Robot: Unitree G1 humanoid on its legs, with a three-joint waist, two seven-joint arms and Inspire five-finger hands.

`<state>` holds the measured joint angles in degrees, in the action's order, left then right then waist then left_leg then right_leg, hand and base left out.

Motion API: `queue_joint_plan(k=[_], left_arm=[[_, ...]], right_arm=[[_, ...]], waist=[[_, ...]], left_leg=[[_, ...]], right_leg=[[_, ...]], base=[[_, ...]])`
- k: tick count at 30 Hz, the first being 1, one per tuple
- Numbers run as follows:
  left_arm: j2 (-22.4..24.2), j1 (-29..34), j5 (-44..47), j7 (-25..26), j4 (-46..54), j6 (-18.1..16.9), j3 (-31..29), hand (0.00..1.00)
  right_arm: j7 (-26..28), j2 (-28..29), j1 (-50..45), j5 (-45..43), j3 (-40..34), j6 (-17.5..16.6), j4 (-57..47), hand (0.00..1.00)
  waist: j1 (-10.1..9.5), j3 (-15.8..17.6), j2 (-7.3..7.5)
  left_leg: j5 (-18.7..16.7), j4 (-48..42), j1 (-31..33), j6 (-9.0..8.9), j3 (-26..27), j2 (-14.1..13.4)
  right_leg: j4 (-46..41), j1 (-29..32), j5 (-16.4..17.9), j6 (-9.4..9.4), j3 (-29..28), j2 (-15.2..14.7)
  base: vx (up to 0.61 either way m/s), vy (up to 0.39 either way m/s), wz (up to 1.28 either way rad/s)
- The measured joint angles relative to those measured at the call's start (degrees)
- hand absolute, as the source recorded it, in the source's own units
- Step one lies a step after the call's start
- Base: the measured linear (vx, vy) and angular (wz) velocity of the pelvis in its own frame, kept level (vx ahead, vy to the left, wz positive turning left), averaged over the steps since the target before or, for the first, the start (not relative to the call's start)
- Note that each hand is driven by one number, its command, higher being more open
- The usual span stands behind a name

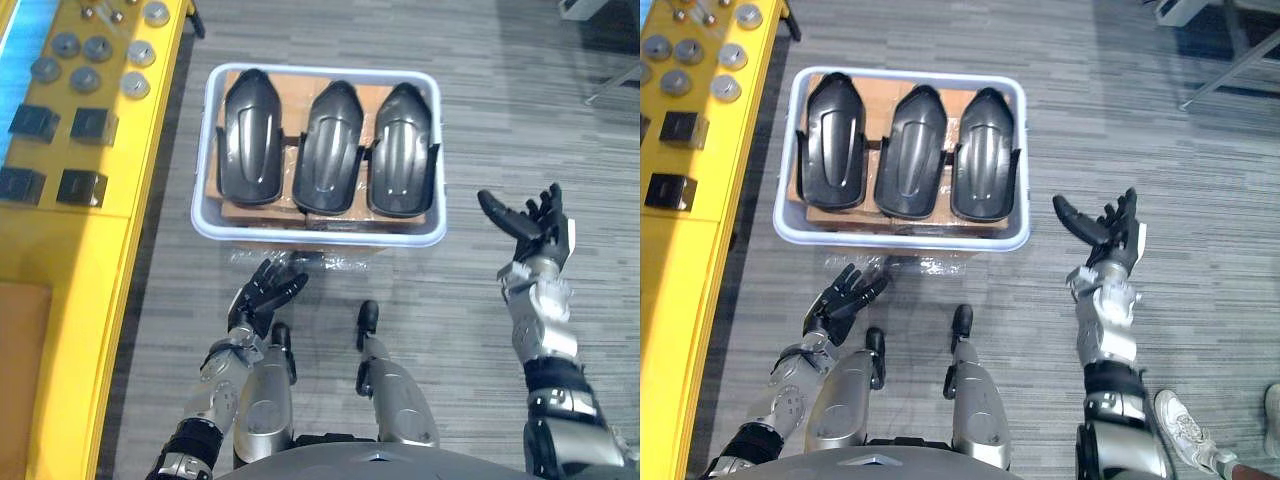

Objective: Walk over and take three plastic housings, then place them on the shelf

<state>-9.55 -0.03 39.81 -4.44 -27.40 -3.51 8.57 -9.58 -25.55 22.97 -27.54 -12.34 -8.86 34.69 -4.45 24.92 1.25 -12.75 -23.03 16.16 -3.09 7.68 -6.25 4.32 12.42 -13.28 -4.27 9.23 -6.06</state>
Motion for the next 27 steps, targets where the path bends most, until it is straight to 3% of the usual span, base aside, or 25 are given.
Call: queue_joint_plan(k=[6, 10, 15, 27], left_arm=[[0.69, 0.18, -1.36, -1.22, -4.44, -0.09, 2.39, 1.0], [0.74, 0.05, -1.24, -1.92, -5.67, -0.59, 2.41, 1.0], [0.67, 0.22, -0.58, -3.24, -5.96, -1.78, 2.5, 1.0], [0.65, 0.15, 0.36, -4.32, -6.38, -2.89, 3.05, 1.0]], right_arm=[[0.08, -8.93, 9.96, -0.94, 3.65, 0.78, 9.44, 1.0], [0.1, -11.75, 13.54, -0.91, 5.24, 2.76, 13.51, 1.0], [1.32, -15.37, 18.22, 1.39, 8.57, 4.94, 20.08, 1.0], [3.65, -21.64, 25.63, 9.38, 12.51, 10.16, 26.42, 1.0]], waist=[[-1.11, 2.17, -3.39], [-1.74, 3.02, -4.74], [-1.9, 3.26, -5.33], [-3.02, 3.53, -5.83]], left_leg=[[0.66, -1.63, 3.75, 1.09, -3.37, 1.98], [0.82, -3.14, 5.4, 1.65, -4.99, 2.91], [1.08, -4.35, 7.46, 2.53, -5.78, 3.92], [1.38, -5.76, 8.38, 2.48, -7.38, 3.63]], right_leg=[[-1.99, 1.99, 0.07, -0.05, 3.3, -1.52], [-3.79, 2.86, 0.59, -0.31, 4.81, -2.5], [-6.21, 4.56, 1.61, 0.27, 6.1, -3.86], [-7.24, 4.55, 1.87, 0.58, 7.8, -3.61]], base=[[-0.05, 0.063, 0.3], [-0.07, 0.078, 0.21], [-0.1, 0.064, 0.14], [-0.03, 0.018, 0.06]])
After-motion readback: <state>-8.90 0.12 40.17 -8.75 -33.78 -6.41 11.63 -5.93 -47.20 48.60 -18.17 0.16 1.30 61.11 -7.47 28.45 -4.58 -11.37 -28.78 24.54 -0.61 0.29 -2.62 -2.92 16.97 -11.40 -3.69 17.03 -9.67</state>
